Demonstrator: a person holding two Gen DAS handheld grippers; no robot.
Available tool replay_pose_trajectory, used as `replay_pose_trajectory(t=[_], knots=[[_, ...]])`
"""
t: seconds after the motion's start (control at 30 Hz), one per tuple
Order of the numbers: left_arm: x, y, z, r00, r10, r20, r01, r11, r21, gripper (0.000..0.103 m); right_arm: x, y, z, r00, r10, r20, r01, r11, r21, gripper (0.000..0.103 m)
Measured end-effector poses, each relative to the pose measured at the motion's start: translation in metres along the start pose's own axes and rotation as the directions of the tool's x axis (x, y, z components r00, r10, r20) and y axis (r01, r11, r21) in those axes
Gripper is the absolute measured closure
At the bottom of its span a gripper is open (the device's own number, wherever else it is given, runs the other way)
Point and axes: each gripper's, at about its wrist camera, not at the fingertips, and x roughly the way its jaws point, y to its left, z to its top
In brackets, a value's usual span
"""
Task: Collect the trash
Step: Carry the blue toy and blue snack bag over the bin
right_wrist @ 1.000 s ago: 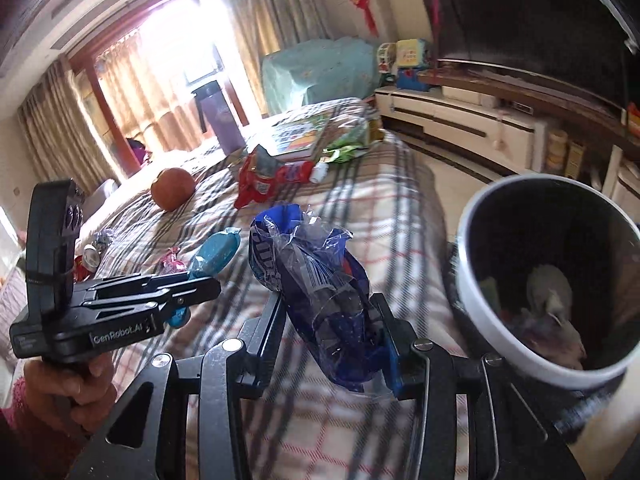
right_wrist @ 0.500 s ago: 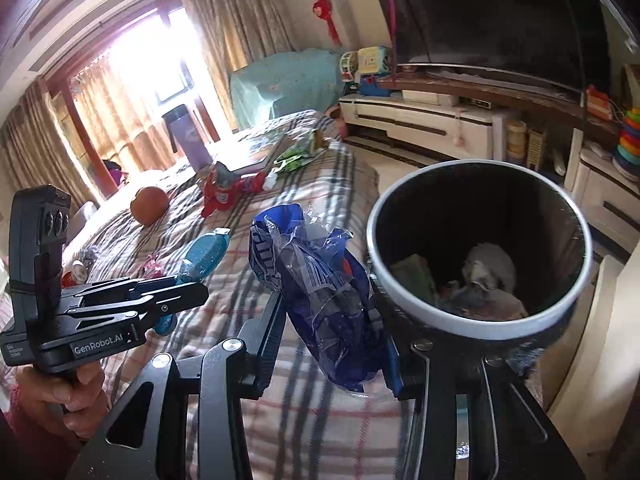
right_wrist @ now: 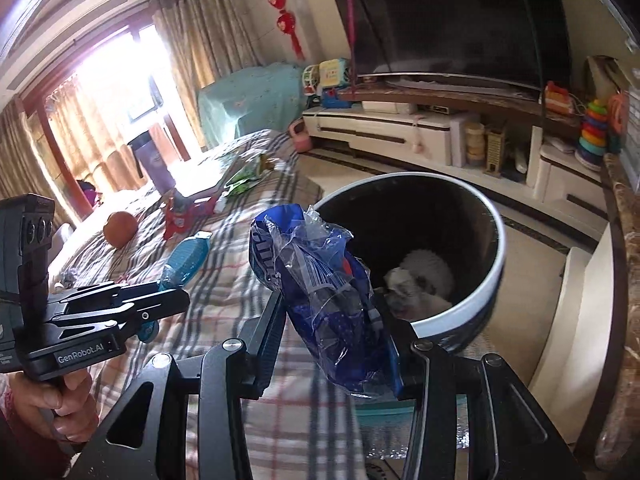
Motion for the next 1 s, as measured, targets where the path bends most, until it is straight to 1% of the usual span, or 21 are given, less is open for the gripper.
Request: replay_pose_trajectory(t=[0.43,1.0], knots=[[0.018,-0.027,0.019,1.0,-0.02,-0.013,0.021,0.999,0.049,0.078,-0.001,-0.025,0.008,1.0,-0.025,0.002,0.025,0.999,0.043,0.059],[0.049,-0.052,0.042,0.999,-0.029,-0.035,0.032,0.996,0.089,0.078,0.009,-0.052,0.025,0.998,-0.066,-0.009,0.067,0.996,0.053,0.059]])
